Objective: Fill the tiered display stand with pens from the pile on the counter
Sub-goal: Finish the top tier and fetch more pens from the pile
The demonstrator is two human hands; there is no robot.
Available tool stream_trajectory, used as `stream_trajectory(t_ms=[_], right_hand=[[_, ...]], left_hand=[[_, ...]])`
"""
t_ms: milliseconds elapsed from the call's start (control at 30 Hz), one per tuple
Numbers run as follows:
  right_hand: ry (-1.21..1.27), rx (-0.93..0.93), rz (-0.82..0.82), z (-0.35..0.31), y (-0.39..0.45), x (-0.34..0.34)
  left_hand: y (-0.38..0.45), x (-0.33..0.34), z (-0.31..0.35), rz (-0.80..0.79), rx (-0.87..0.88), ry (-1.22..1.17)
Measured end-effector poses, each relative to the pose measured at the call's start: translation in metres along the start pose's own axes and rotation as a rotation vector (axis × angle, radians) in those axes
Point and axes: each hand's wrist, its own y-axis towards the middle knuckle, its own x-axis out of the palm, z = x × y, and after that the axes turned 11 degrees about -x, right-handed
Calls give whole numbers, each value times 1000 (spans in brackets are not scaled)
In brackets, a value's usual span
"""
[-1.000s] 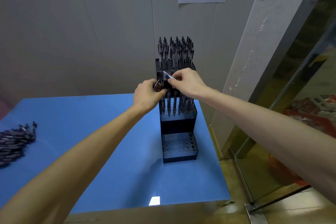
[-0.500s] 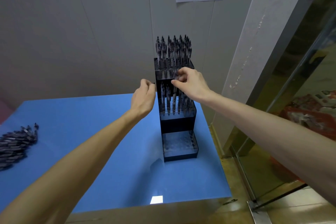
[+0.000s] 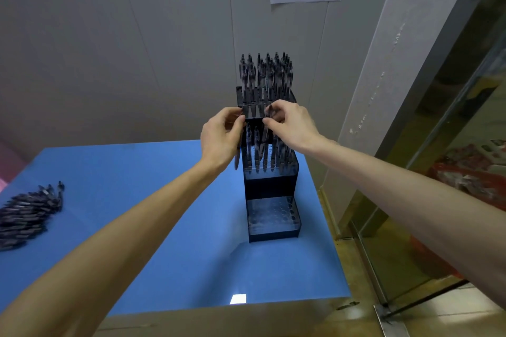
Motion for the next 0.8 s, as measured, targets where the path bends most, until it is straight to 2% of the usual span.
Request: stream_trajectory(t_ms=[133,367,600,800], right_hand=[[11,-15,5,-1,-2,1],[-18,-61,-28,-1,-1,-3],[-15,-129,-52,4,-2,-2],[-36,-166,-64,3,-1,-2]], left_hand=[[-1,4,3,5,-21,-73],[-7,7,5,32,67,-7],[-8,3,0,0,61,19],[-11,2,4,-32,171,112]])
